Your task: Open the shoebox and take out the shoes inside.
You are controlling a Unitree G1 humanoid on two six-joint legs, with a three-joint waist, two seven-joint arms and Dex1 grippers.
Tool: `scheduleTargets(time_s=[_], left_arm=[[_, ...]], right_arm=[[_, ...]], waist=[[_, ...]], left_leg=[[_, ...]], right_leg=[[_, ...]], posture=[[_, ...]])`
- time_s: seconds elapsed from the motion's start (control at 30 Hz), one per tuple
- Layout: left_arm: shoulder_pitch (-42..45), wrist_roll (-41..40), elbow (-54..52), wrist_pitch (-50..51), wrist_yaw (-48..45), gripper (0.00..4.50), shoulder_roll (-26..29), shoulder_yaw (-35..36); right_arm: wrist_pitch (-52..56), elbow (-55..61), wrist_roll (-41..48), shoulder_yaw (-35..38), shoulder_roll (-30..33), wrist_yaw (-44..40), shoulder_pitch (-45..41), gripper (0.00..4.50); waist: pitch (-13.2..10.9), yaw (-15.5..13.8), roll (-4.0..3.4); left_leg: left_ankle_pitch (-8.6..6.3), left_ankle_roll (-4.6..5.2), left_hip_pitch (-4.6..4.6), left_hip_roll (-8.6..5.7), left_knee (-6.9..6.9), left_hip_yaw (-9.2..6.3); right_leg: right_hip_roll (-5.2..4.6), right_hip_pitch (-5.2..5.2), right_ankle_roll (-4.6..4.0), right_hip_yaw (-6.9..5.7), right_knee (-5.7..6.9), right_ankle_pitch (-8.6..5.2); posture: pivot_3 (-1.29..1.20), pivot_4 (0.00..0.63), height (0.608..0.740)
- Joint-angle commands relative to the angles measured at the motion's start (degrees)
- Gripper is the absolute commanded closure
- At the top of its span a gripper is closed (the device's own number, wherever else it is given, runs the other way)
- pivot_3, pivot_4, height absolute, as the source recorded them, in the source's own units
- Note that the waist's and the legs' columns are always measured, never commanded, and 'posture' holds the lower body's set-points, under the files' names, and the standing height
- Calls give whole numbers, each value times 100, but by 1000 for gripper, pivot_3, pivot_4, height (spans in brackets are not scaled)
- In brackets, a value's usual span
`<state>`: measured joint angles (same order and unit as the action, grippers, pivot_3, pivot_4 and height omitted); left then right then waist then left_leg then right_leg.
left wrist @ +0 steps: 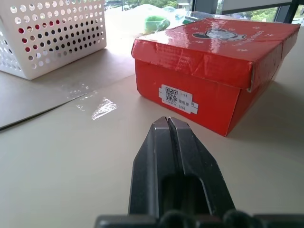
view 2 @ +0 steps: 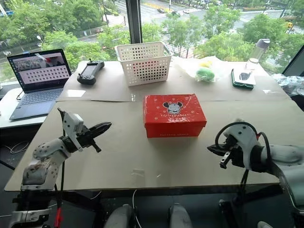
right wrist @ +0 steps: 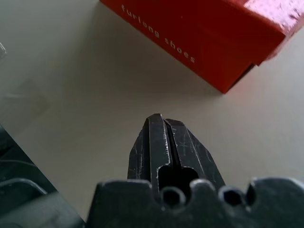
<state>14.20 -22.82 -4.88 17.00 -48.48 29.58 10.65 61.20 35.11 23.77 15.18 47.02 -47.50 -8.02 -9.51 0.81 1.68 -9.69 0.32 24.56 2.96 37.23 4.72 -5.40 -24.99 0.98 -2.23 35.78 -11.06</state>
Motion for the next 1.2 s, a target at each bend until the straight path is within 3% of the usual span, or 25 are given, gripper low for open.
scheduleTargets(time_s=[0.03, 0.2, 0.27, 0.53, 1.2], left_arm=[[8, -418, -673, 283, -142, 4500, 274, 149], [-304, -715, -922, 487, -771, 4500, 859, 106], [-342, -726, -901, 462, -811, 4500, 935, 75], [-457, -784, -905, 586, -926, 4500, 971, -67], [-369, -736, -957, 678, -786, 4500, 956, -196]], right_arm=[[347, 27, -176, -604, -752, 1073, -398, 4428], [417, -311, -466, -1096, -1534, 1987, -653, 4428], [356, -374, -511, -1190, -1585, 2110, -663, 4428], [-35, -1041, -791, -1272, -2304, 2830, -1003, 4428], [-341, -1072, -402, -864, -2963, 3021, -1658, 4428]], waist=[[-1, 5, 5], [2, -17, -2], [2, -38, -2], [2, -40, -1], [2, 1, -2]], left_leg=[[0, 0, 3, 0, -1, 0], [0, 8, 21, -7, -8, 11], [16, 55, 33, -12, -16, 17], [7, 59, 55, -5, -13, 21], [8, 58, 54, -2, -10, 19]], right_leg=[[0, -2, 0, 0, -1, 0], [-2, -20, -9, 6, 7, -2], [0, -28, -4, 7, 6, -15], [13, -39, -9, -7, 5, -28], [13, -43, -13, -5, 8, -23]], posture=[[0, 150, 733], [0, 150, 733], [0, 150, 733], [0, 150, 733], [0, 150, 733]])
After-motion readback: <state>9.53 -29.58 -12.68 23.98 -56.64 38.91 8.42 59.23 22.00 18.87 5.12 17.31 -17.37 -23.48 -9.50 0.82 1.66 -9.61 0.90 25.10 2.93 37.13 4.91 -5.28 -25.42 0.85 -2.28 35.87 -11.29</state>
